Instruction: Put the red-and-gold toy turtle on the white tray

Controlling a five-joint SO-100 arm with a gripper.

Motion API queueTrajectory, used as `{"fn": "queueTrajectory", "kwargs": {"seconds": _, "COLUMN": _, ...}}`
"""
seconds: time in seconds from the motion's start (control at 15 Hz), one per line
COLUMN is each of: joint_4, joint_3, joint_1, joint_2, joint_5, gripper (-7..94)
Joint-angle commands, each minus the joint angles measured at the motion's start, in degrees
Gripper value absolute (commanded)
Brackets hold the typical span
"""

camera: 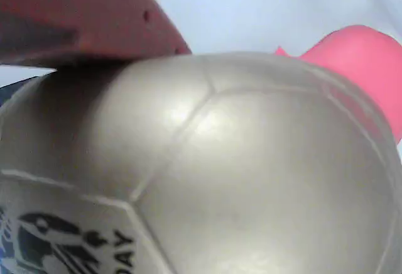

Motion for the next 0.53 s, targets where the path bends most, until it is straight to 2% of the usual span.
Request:
{"fn": "queueTrajectory", "kwargs": {"seconds": 0.0, "joint_4": -0.7, "joint_3": -0.7, "joint_1": 0.79, "joint_2": 2.11, "joint_5": 0.35, "gripper": 0}}
{"fn": "queueTrajectory", "kwargs": {"seconds": 0.07, "joint_4": -1.14, "joint_3": 0.18, "joint_1": 0.97, "joint_2": 2.11, "joint_5": 0.0, "gripper": 0}}
{"fn": "queueTrajectory", "kwargs": {"seconds": 0.2, "joint_4": -1.41, "joint_3": 1.49, "joint_1": 1.23, "joint_2": 2.2, "joint_5": 0.0, "gripper": 6}}
{"fn": "queueTrajectory", "kwargs": {"seconds": 0.47, "joint_4": -0.97, "joint_3": 3.25, "joint_1": 1.32, "joint_2": 1.67, "joint_5": -0.18, "gripper": 46}}
